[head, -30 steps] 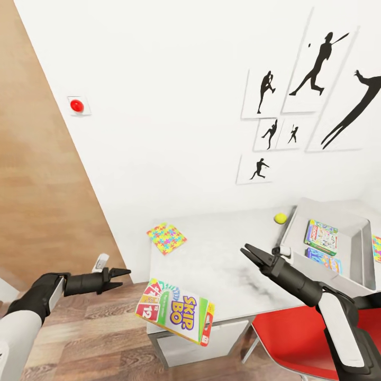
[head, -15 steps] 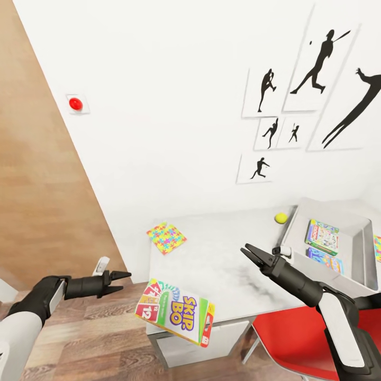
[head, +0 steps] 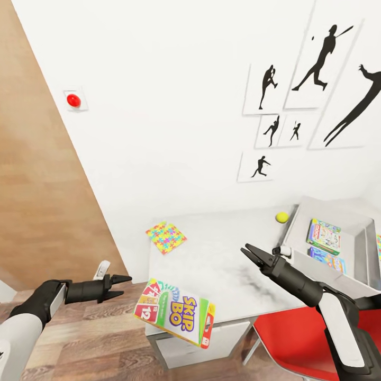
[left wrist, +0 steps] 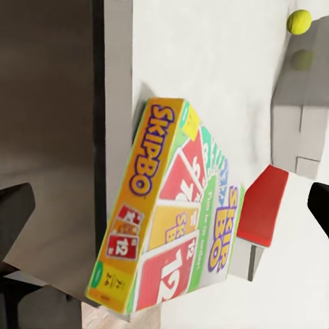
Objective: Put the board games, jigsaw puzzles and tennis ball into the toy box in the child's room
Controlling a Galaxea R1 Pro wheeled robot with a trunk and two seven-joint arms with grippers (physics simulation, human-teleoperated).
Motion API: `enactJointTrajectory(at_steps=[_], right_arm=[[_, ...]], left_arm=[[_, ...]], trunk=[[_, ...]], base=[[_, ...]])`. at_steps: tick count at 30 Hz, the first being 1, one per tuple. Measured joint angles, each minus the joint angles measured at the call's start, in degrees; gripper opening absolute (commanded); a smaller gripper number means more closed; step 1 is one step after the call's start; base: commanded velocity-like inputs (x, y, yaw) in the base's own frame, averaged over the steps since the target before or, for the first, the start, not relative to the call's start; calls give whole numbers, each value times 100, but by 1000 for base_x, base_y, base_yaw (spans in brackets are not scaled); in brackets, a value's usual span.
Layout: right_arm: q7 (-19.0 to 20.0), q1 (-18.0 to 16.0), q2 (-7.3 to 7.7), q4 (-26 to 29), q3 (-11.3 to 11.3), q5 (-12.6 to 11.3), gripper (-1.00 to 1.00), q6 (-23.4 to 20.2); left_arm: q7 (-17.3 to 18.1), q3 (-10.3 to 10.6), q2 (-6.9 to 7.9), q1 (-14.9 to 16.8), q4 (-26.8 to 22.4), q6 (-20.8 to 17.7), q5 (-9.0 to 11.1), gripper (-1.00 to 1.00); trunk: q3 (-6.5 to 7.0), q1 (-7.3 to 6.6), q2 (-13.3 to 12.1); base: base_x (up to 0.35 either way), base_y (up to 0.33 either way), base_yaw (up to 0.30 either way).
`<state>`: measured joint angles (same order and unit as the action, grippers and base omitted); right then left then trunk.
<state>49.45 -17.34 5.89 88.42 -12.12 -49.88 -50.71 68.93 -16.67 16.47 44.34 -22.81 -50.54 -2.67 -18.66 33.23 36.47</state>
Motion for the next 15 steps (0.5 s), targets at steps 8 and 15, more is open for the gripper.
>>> enactJointTrajectory(at_steps=[8,15], right_arm=[[-1,2,0,0,-5,1,100,0],[0,0,0,0,-6,1,100,0]], left_arm=[[-2,11,-1,0,19,0,-5,100],[-3,32,-36,0,87,2,-22,100]], trunk=[[-144,176,322],[-270,330,603]], base=[[0,0,0],[0,0,0]])
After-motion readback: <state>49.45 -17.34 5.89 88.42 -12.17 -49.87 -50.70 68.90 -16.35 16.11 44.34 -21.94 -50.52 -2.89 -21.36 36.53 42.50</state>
